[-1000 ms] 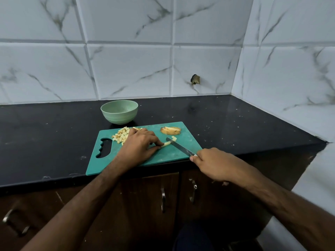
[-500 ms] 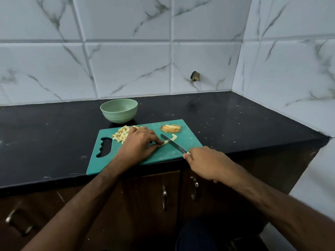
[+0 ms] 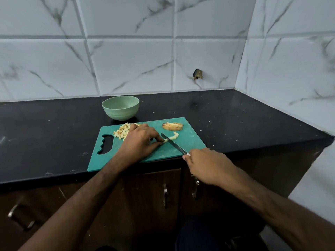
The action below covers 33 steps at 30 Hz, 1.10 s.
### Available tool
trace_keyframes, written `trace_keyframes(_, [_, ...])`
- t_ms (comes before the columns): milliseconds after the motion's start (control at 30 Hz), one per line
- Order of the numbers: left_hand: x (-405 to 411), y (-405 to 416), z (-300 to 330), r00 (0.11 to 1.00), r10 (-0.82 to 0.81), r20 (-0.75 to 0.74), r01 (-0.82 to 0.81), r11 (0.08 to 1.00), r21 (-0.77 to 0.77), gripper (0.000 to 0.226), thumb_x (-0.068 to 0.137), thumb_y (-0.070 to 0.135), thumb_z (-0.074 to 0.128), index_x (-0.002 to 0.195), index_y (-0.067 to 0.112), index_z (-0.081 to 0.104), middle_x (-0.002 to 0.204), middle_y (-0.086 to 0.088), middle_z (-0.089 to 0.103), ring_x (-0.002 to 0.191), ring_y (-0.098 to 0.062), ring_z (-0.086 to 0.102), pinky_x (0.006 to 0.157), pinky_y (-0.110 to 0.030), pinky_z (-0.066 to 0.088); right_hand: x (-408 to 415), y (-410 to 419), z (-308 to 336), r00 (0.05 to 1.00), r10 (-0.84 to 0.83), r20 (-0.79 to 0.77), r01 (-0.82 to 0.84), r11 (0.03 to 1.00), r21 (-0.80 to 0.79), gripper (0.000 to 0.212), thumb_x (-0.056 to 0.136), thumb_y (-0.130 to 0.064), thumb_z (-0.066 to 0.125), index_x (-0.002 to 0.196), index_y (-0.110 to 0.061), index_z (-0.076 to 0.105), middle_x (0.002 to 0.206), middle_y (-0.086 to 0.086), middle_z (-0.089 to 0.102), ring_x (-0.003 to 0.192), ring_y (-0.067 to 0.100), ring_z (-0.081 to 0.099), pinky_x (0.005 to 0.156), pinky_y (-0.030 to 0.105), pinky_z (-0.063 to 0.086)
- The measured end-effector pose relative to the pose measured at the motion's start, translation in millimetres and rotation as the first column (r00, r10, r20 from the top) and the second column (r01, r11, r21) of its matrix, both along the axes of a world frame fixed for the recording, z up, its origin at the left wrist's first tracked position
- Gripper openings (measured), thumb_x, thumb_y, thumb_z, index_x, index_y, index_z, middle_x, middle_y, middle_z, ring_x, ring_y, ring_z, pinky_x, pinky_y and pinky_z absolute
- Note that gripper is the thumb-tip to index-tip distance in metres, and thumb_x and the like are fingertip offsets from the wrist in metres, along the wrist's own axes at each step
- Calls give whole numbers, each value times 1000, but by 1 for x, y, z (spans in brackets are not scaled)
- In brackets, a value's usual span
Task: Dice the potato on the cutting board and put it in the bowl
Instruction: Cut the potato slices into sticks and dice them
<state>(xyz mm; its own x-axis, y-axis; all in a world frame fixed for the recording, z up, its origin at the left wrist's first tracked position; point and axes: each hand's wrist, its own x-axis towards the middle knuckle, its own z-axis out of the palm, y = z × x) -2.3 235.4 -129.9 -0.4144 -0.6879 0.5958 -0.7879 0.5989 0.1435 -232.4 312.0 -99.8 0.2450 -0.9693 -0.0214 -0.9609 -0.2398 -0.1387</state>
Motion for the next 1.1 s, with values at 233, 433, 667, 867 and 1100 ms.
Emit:
trace_keyframes(233, [0, 1, 0, 999, 29, 20, -29, 1000, -5, 7, 85, 33, 78, 90, 31, 74, 88, 15, 70, 91, -11, 58, 82, -40, 36, 3, -10, 17, 1000, -11, 9, 11, 1000, 27, 36, 109, -48, 28, 94, -25, 50, 84, -5, 54, 73, 9, 54, 64, 33, 40])
trace_keyframes(433, [1, 0, -1, 1000, 26, 3, -26, 1000, -13, 7, 85, 34, 79, 87, 31, 73, 85, 18, 68, 88, -8, 56, 79, -39, 36, 0, 5, 13, 1000, 24, -17, -24, 999, 41, 35, 109, -48, 29, 94, -25, 50, 84, -5, 55, 73, 9, 55, 65, 33, 41])
trace_keyframes(667, [0, 3, 1, 999, 34, 4, -34, 999, -3, 7, 86, 39, 76, 86, 32, 72, 86, 18, 69, 87, -5, 56, 79, -36, 32, 13, -4, 4, 1000, 21, 8, -21, 1000, 14, 38, 110, -46, 29, 98, -21, 55, 83, -4, 56, 74, 13, 58, 69, 37, 46])
trace_keyframes(867, [1, 3, 1, 999, 47, -1, -47, 999, -13, 9, 84, 33, 79, 86, 31, 71, 83, 21, 61, 87, -6, 55, 78, -33, 26, 4, 1, 17, 996, 13, 84, -19, 998, 64, 41, 109, -50, 28, 98, -21, 55, 85, -2, 58, 66, 12, 56, 64, 33, 51])
trace_keyframes(1100, [2, 0, 0, 999, 40, 1, -40, 999, 13, 5, 86, 34, 76, 86, 32, 72, 86, 19, 68, 90, -5, 54, 80, -33, 27, 3, 3, 14, 987, -36, 158, 1, 976, 218, 42, 108, -50, 30, 99, -17, 54, 84, 6, 62, 62, 19, 66, 45, 27, 54])
